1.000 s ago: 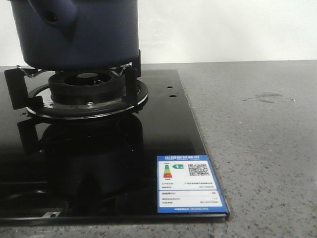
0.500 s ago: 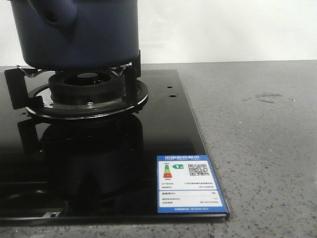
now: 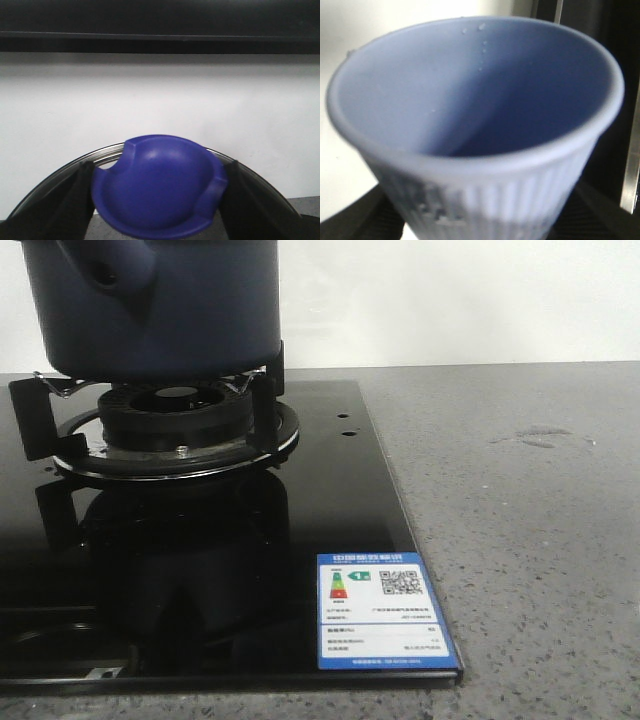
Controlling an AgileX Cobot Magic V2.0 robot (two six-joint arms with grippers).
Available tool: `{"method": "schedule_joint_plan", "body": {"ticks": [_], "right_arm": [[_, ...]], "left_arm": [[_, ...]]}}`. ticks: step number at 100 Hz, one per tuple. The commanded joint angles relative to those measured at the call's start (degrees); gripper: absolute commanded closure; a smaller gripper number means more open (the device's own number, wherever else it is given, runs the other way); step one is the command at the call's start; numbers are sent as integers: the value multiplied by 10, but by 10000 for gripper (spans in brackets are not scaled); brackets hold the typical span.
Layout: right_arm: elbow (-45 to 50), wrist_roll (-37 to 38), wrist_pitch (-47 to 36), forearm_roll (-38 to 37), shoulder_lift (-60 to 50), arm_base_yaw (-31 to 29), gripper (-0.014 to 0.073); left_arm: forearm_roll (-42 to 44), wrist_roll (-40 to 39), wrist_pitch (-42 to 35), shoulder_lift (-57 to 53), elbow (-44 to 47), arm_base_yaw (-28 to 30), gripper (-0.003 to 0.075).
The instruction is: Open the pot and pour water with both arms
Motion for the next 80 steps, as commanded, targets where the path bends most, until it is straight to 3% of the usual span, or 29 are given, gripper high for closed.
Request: {"method": "schedule_joint_plan", "body": {"ticks": [1, 14, 48, 61, 80], "right_arm": [[-22, 10, 10, -9, -28, 2, 318], [-22, 85, 28, 5, -28, 2, 318], [-17, 439, 45, 16, -62, -13, 318], [23, 567, 14, 16, -99, -53, 318], [127, 678, -62, 16, -165, -128, 318]], "left_arm": [[-4, -1, -63, -13, -23, 0, 362], [-4, -1, -63, -13, -23, 0, 362], [-4, -1, -63, -13, -23, 0, 362], [-4, -1, -63, -13, -23, 0, 362], [-4, -1, -63, -13, -23, 0, 362]]}}
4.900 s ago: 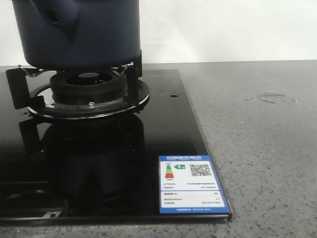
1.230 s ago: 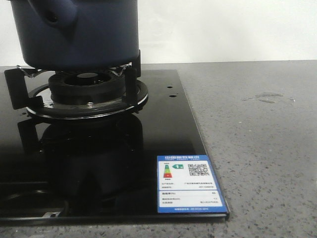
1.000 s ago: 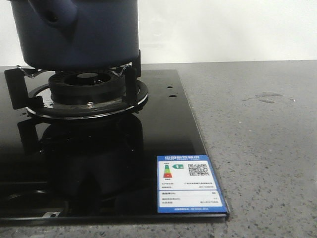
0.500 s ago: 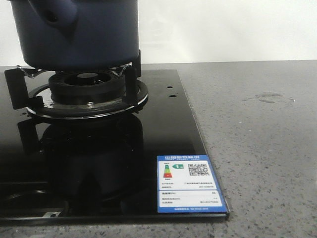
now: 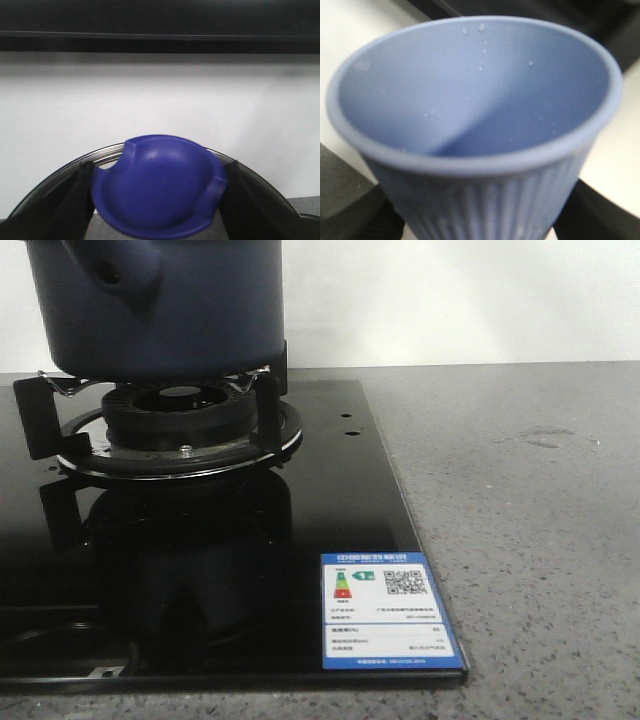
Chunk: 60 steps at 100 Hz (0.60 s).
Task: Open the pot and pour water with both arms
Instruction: 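Carry the empty cup back and lower it onto the counter with right gripper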
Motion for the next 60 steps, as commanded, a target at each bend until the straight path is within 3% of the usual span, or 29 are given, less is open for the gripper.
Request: {"method": "schedule_joint_plan", "body": {"ticks": [1, 29, 60], "right_arm": [[30, 57, -36, -21, -50, -39, 318], [180, 147, -189, -21, -140, -178, 318], [277, 144, -370, 20, -166, -300, 318]], "left_arm": [[-4, -1, -63, -13, -23, 0, 362], [-4, -1, -63, -13, -23, 0, 362], [-4, -1, -63, -13, -23, 0, 362]]}}
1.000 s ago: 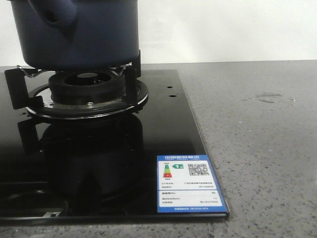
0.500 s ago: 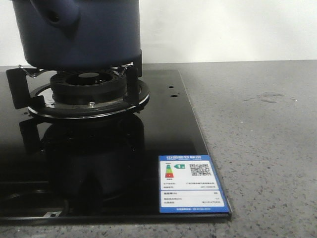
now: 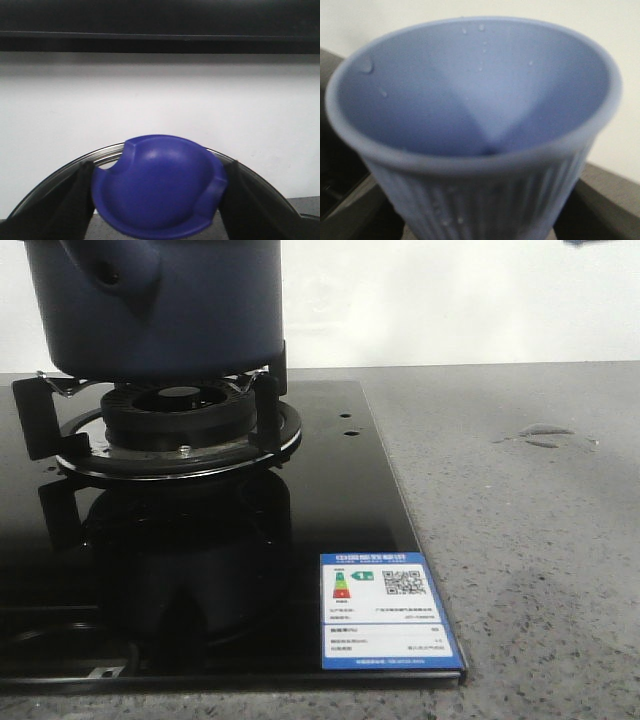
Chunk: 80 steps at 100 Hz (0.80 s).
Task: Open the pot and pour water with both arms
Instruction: 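Carry the empty cup back and lower it onto the counter with right gripper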
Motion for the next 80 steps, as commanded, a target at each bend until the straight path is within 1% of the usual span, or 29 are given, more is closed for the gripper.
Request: {"method": "schedule_joint_plan", "body": {"ticks": [1, 7, 17, 31, 39, 53, 59, 71, 80], "right_arm": [[3, -3, -69, 25, -17, -34, 318], [17, -20, -94, 47, -15, -61, 318], [43, -68, -145, 95, -10, -101, 318], [72, -151, -229, 157, 12, -145, 318], [88, -194, -257, 188, 26, -152, 318], [104, -264, -306, 215, 65, -154, 318], [105, -270, -320, 225, 86, -154, 318], [105, -303, -359, 254, 125, -154, 318], [105, -319, -369, 273, 150, -154, 318]], "left_arm": [[-4, -1, -63, -13, -23, 0, 362], [-4, -1, -63, -13, -23, 0, 362], [-4, -1, -63, -13, -23, 0, 362], [-4, -1, -63, -13, -23, 0, 362], [-4, -1, -63, -13, -23, 0, 362], [-4, -1, -63, -13, -23, 0, 362], [-4, -1, -63, -13, -23, 0, 362], [-4, -1, -62, -13, -23, 0, 362], [-4, -1, -62, -13, -23, 0, 362]]}}
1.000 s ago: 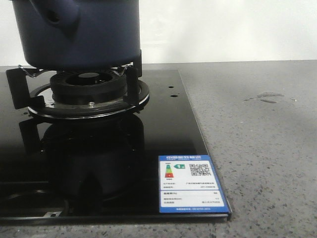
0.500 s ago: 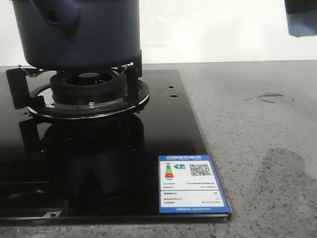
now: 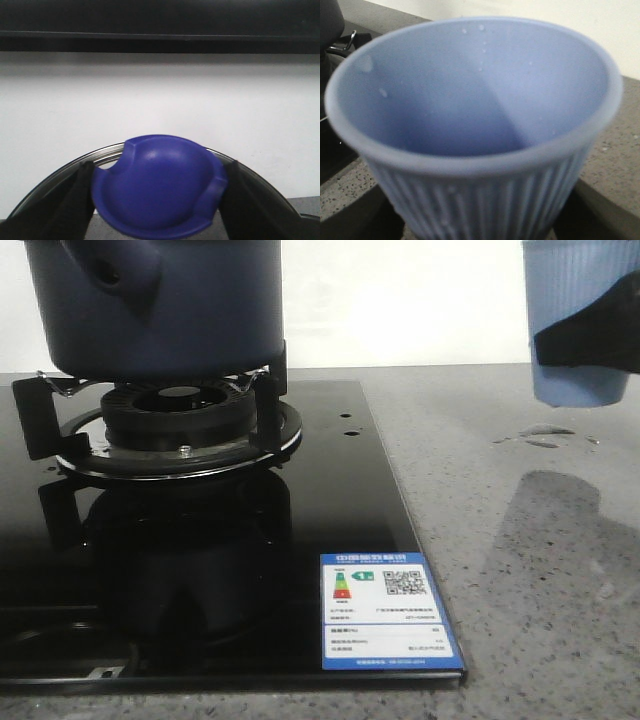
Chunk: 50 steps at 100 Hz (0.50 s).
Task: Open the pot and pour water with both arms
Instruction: 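Carry the empty cup back and lower it onto the counter with right gripper, then open the right gripper to release the cup and pull back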
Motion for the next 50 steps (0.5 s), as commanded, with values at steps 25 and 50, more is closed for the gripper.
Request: {"method": "schedule_joint_plan", "body": {"ticks": [25, 50], "right_arm": [[-13, -57, -69, 71, 54, -3, 318], [-13, -66, -72, 74, 60, -3, 318]], "left_arm": [[-4, -1, -62, -13, -23, 0, 362], [-4, -1, -62, -13, -23, 0, 362]]}}
